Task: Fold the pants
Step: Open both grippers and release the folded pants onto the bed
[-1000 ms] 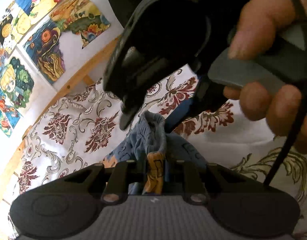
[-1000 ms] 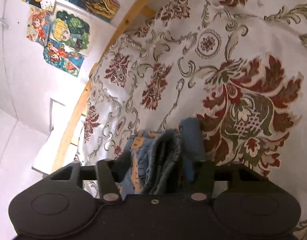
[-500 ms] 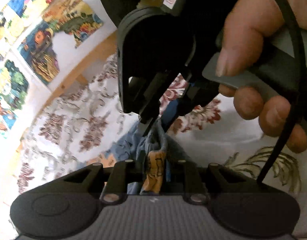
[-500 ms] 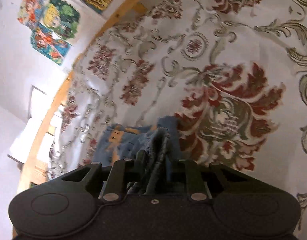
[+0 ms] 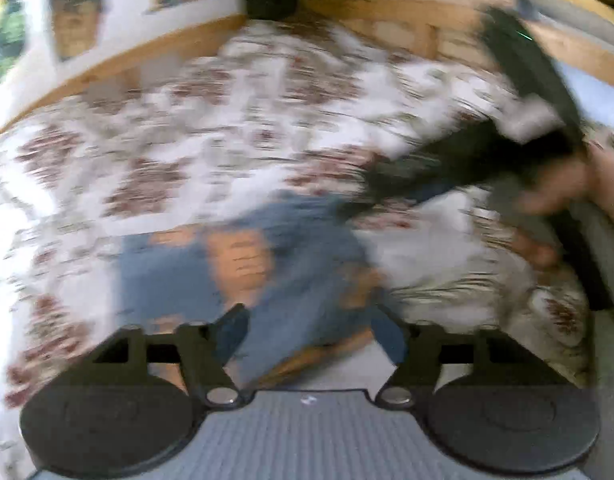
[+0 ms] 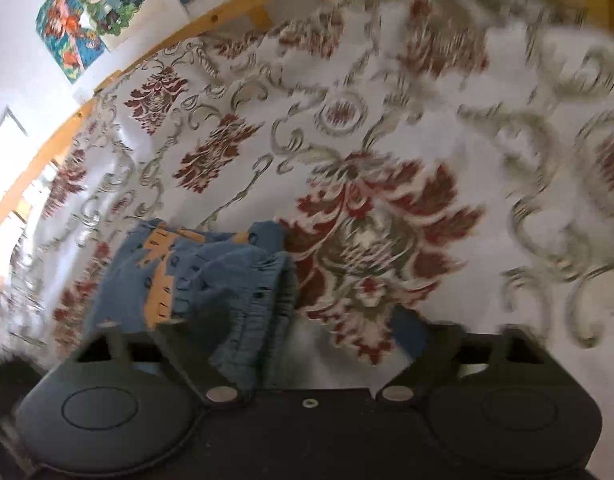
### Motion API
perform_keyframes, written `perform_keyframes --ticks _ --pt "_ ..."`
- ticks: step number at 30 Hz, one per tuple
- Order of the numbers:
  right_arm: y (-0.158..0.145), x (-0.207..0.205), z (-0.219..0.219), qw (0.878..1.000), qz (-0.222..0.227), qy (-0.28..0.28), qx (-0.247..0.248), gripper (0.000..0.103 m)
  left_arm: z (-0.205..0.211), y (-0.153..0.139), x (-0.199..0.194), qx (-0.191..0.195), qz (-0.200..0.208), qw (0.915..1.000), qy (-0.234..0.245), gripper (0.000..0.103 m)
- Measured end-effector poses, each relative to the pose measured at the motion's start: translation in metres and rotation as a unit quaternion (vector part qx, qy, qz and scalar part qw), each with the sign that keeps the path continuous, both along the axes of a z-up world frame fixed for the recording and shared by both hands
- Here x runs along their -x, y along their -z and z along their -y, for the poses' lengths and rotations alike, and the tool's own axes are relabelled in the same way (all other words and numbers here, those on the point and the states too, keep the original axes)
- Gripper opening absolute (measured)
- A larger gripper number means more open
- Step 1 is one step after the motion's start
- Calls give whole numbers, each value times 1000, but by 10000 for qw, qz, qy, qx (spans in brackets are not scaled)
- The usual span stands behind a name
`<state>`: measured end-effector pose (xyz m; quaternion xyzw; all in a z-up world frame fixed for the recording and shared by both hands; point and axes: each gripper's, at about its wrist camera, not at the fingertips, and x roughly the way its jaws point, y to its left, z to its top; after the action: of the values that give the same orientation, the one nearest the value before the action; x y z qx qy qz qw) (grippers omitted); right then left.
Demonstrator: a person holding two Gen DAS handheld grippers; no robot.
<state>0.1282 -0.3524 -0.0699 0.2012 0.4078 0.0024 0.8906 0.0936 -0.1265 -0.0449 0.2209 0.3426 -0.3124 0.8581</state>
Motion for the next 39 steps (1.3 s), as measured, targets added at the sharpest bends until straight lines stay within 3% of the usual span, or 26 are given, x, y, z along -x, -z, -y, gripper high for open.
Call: perform_keyframes --ticks 2,5,7,9,12,15,19,22,24,26,28,31,34,37,39 --pt "-10 9 -14 9977 195 -6 656 101 -28 -9 -11 49 243 9983 -521 96" --pt "-16 14 -41 9864 477 79 1573 102 -58 -10 -38 82 366 9882 -1486 96" --pt "-15 14 -57 9800 556 15 1909 102 -74 2 -52 287 323 9792 -1981 96" --pt "-8 13 -73 9723 540 -197 2265 102 -80 20 -65 159 -14 9710 -2385 95" --pt "13 8 -93 9516 4 -637 3006 102 -89 37 -71 102 -592 9654 -2538 94" --pt "18 13 -93 9501 -296 -714 3021 102 -98 37 -69 59 -765 9638 -2554 99" --pt "17 21 -90 9573 -577 -643 2761 102 -100 40 -68 -116 -935 9614 -2587 100" --pt "7 30 -88 9556 -475 -427 2877 102 -105 26 -59 -143 -912 9604 -2629 99" --pt "-5 38 -84 9606 -118 -237 2766 102 -109 12 -53 -141 -498 9630 -2644 99" --pt "-18 40 -77 9685 408 -153 2452 102 -109 -4 -45 53 86 9662 -2576 99" --pt "-24 35 -76 9628 841 -144 2566 102 -102 -17 -42 397 515 9701 -2337 99" --pt "-22 10 -75 9494 1208 -439 2865 102 -78 -21 -42 889 778 9789 -1670 99" --pt "-7 -18 -73 9462 1279 -1063 2775 102 -47 -9 -41 1006 911 9884 -681 98" --pt "9 -34 -67 9484 1098 -1419 2615 102 -27 14 -44 911 591 9941 -52 90" --pt "20 -37 -59 9504 936 -1299 2665 102 -22 34 -51 749 26 9971 107 88"
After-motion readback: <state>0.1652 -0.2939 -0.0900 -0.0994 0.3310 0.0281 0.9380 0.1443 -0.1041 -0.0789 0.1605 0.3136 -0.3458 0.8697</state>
